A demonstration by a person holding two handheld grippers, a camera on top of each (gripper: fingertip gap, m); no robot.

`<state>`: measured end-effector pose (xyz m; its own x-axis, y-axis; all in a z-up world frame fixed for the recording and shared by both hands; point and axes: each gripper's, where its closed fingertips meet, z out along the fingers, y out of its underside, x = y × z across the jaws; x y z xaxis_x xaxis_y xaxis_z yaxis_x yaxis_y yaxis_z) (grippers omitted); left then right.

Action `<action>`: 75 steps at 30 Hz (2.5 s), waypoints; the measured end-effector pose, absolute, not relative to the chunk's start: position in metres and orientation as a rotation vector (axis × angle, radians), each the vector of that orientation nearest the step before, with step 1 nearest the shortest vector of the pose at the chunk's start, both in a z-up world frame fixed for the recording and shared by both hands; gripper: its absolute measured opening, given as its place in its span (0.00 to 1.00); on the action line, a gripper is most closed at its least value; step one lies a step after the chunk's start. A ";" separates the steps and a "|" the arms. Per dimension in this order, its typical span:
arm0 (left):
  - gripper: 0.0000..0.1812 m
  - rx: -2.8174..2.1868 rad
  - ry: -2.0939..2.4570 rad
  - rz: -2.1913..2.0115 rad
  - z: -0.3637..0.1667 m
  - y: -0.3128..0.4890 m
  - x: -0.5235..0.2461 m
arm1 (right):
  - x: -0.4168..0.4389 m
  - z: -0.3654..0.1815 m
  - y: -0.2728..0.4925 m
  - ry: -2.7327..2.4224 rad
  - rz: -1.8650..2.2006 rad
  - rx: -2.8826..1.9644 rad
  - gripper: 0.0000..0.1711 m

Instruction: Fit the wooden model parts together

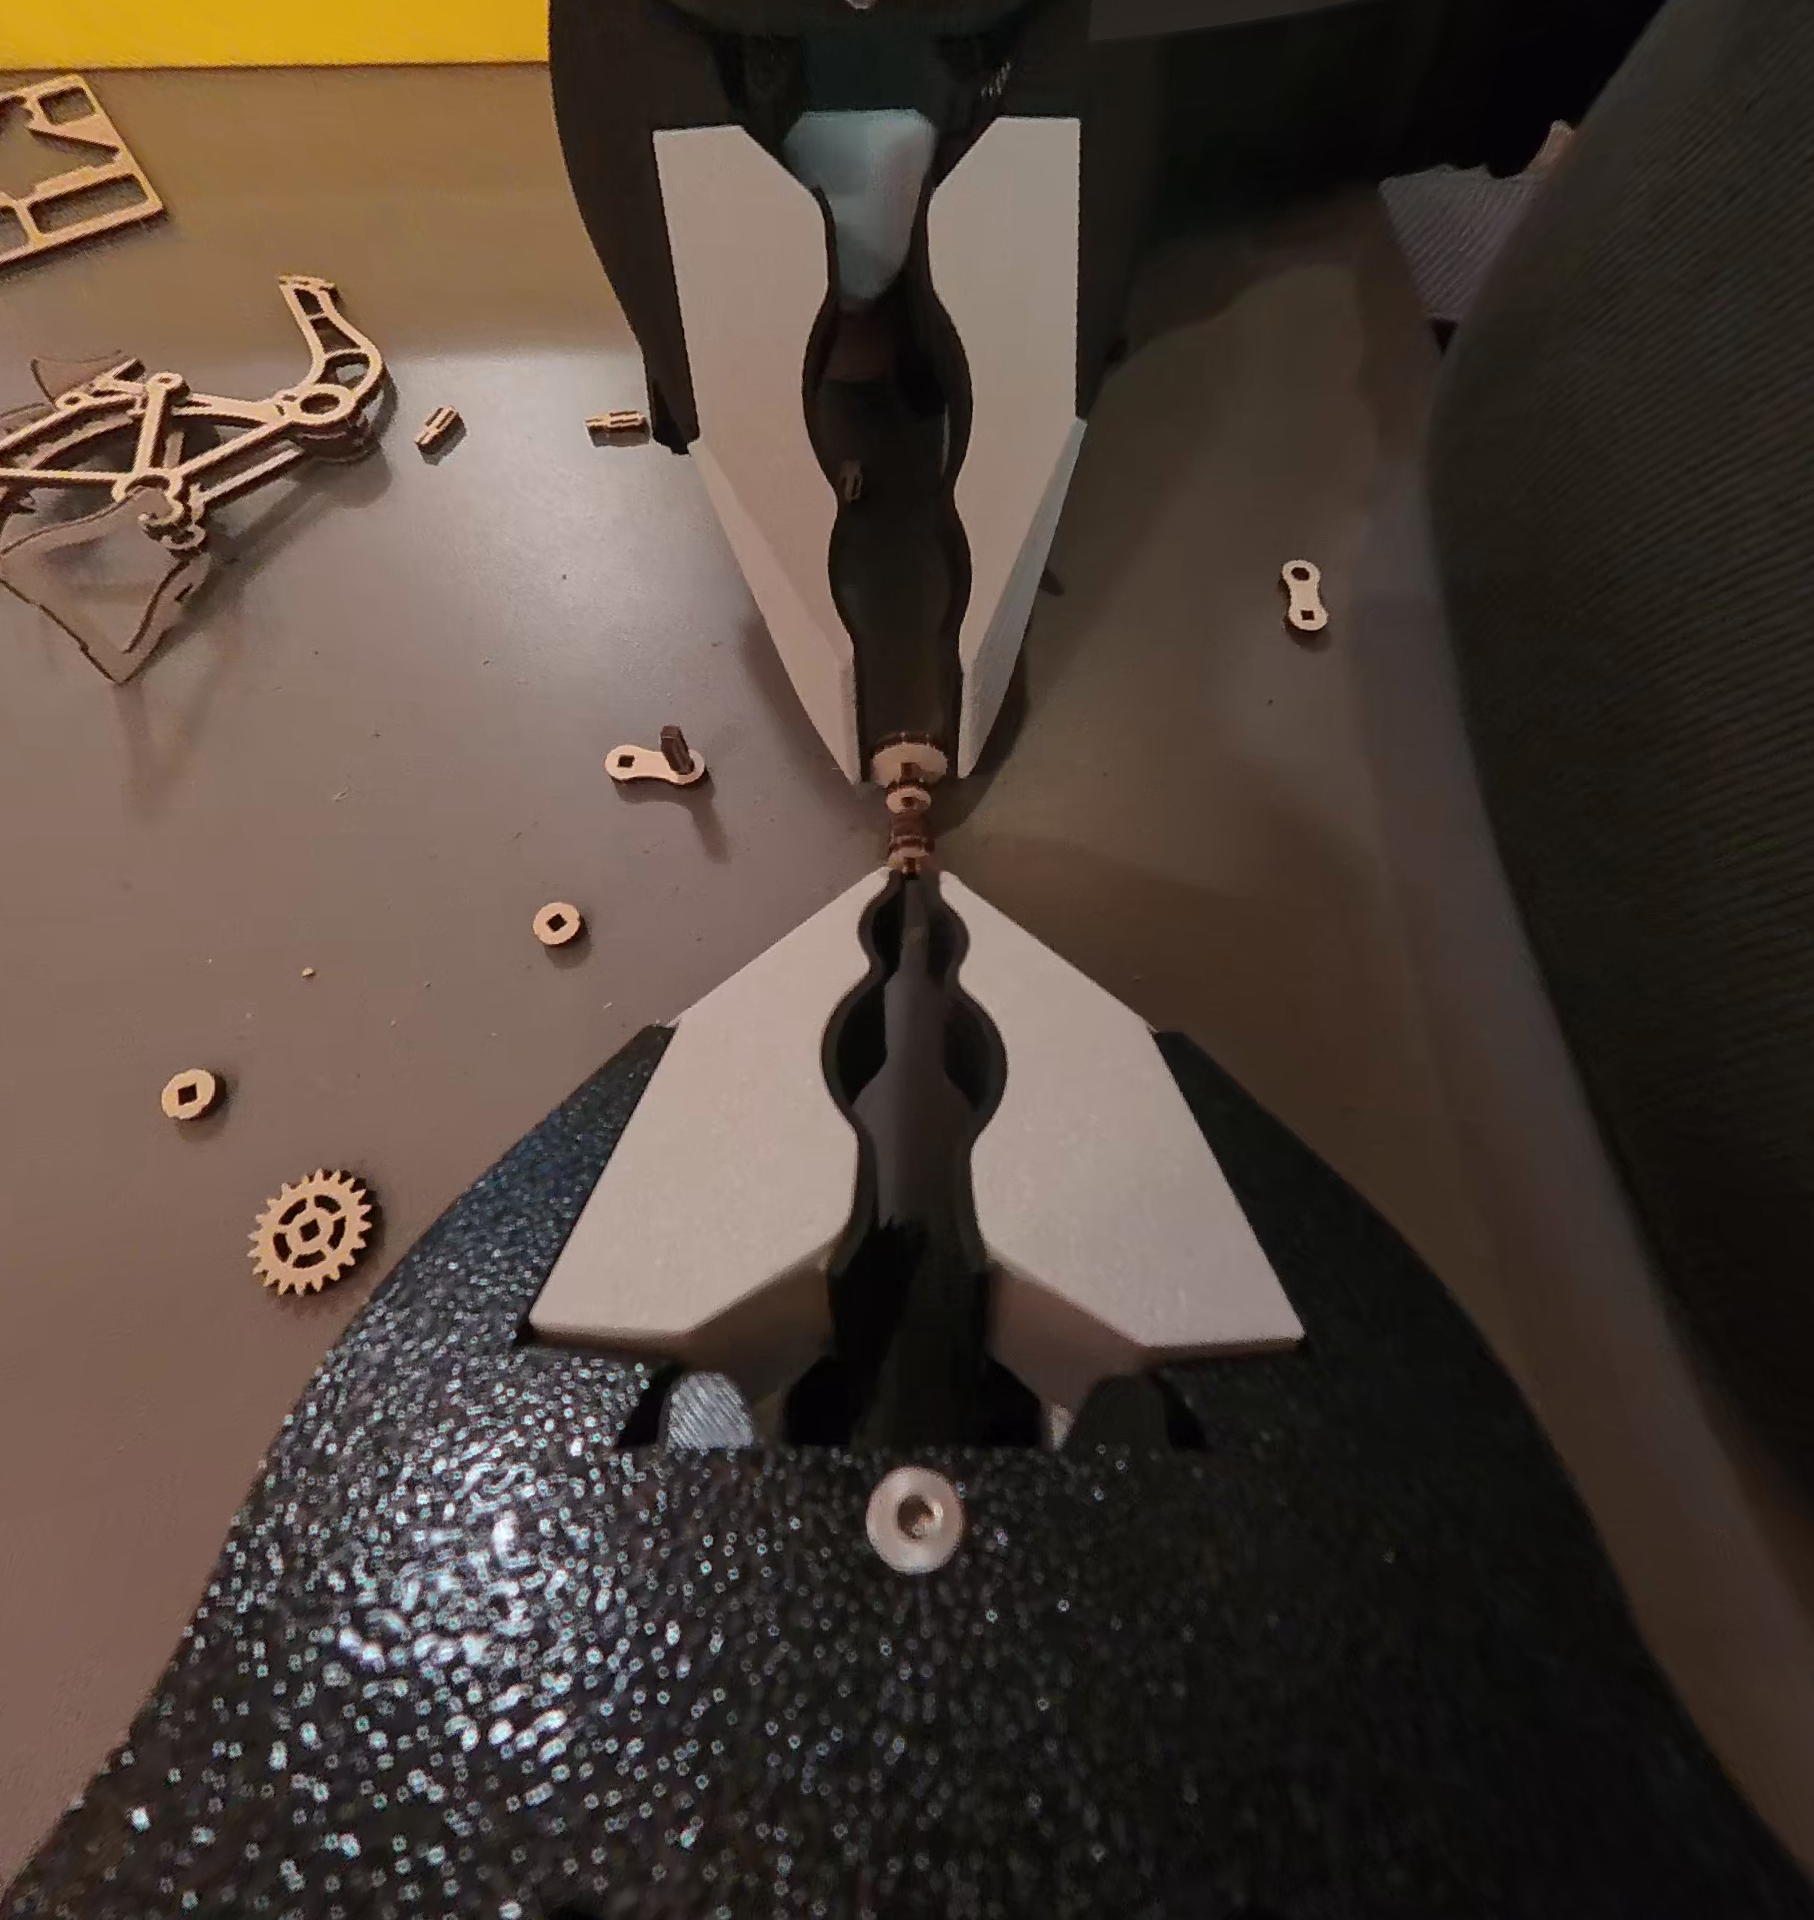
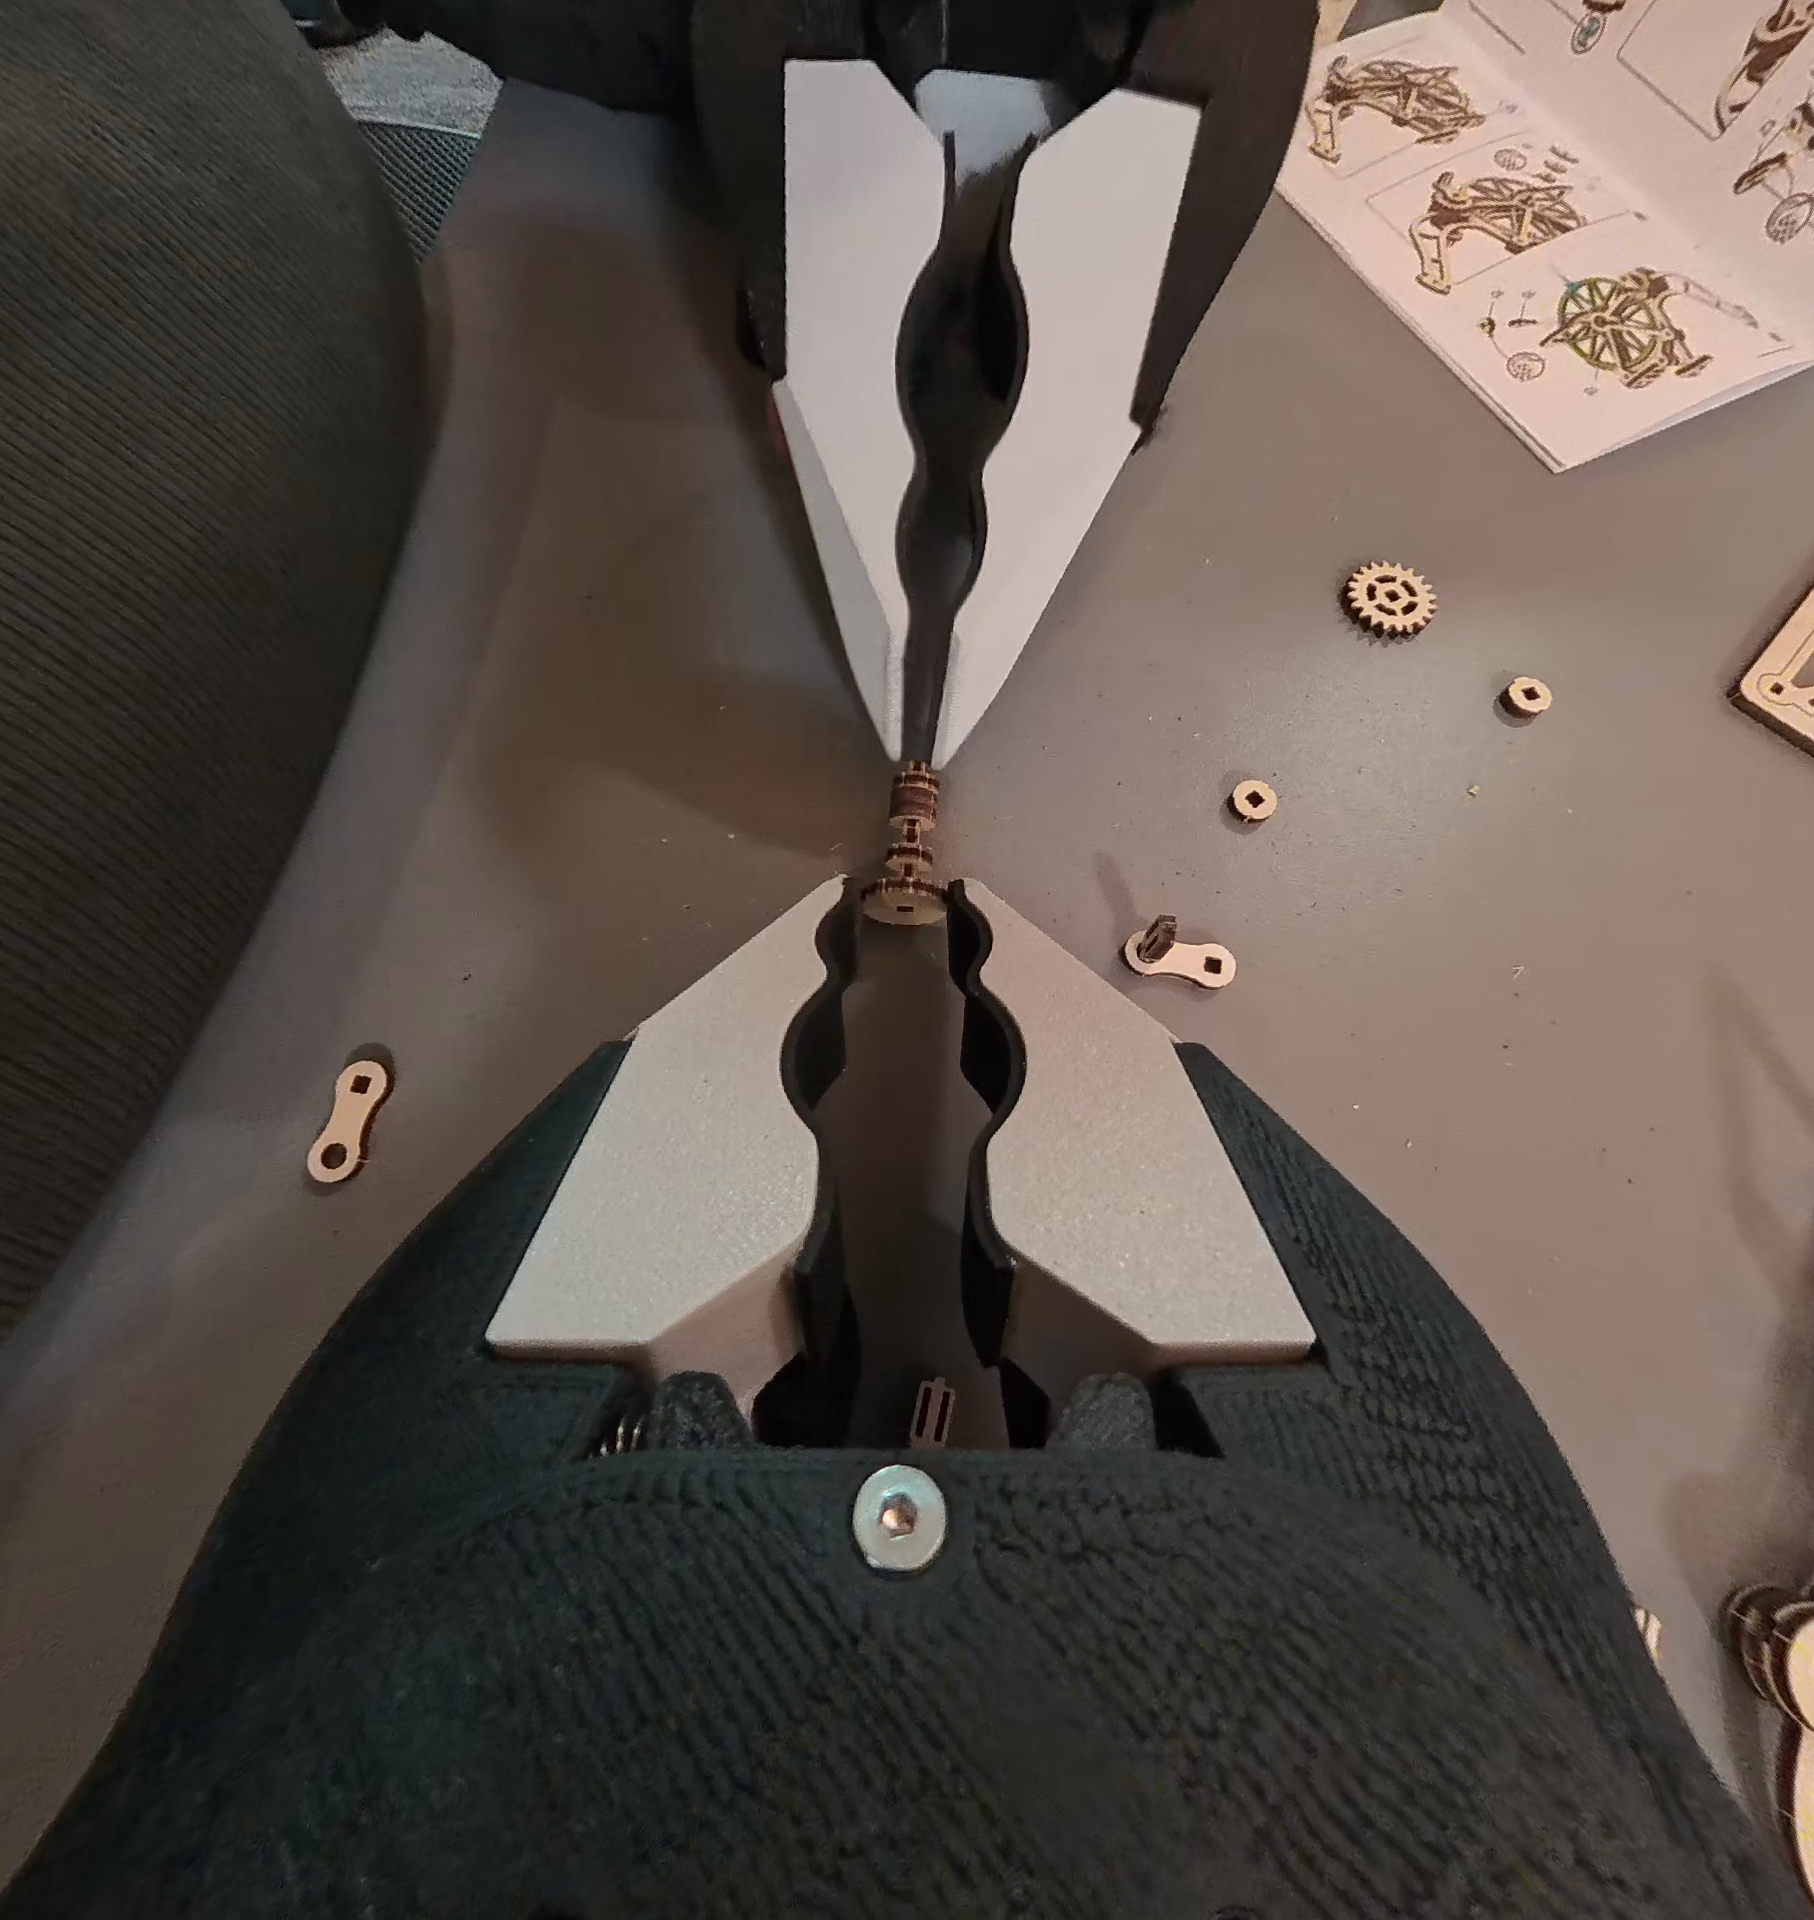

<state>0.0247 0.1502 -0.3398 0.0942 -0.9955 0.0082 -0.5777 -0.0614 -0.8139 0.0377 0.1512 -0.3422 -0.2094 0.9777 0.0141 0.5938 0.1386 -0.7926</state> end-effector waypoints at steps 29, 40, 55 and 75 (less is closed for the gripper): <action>0.00 -1.777 1.594 -0.782 -0.348 0.145 0.029 | 0.039 -0.342 0.148 -1.860 0.967 -1.553 0.19; 0.00 -1.795 1.569 -0.781 -0.348 0.146 0.029 | 0.043 -0.346 0.142 -1.862 0.954 -1.616 0.16; 0.00 -1.754 1.460 -0.719 -0.338 0.158 0.027 | 0.041 -0.323 0.160 -1.736 0.872 -1.419 0.24; 0.26 -1.699 1.426 -0.645 -0.318 0.164 0.019 | 0.080 -0.243 0.257 -1.068 0.238 -0.987 0.02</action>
<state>0.0189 0.1640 -0.3176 0.2316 -0.9663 -0.1129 -0.5538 -0.0355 -0.8319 0.0801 0.2569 -0.2426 0.5022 0.5990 0.6237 0.2774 0.5715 -0.7723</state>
